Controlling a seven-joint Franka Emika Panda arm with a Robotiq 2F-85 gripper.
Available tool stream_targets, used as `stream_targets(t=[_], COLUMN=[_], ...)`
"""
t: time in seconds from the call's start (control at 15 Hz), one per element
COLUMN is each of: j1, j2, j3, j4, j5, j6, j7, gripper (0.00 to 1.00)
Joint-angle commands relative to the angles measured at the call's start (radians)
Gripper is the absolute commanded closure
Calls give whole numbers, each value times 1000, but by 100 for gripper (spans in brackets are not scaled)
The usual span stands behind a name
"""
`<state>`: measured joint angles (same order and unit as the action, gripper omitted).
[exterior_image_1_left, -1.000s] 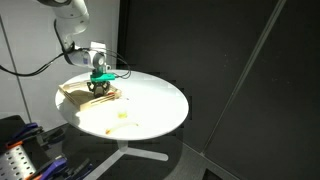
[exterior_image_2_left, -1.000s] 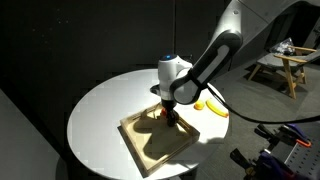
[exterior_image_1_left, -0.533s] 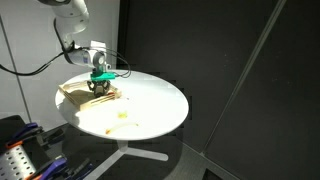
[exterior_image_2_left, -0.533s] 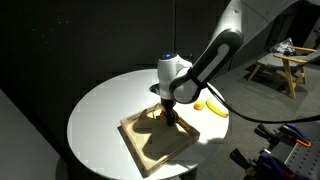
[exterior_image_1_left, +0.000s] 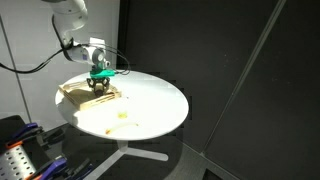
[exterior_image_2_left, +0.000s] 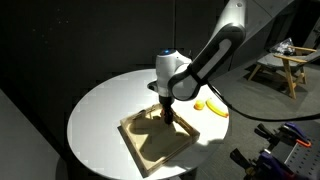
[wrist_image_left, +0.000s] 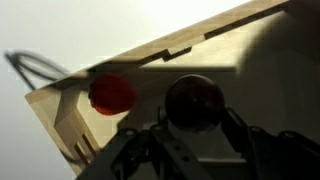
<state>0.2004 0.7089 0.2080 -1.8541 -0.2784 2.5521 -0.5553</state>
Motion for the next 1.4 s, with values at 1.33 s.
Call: stream_targets(t=[1.33], j1=[29], j2=[-323], j3=[-58], j4=[-160], j5=[47], j6=[-186], j7=[461], gripper=[68])
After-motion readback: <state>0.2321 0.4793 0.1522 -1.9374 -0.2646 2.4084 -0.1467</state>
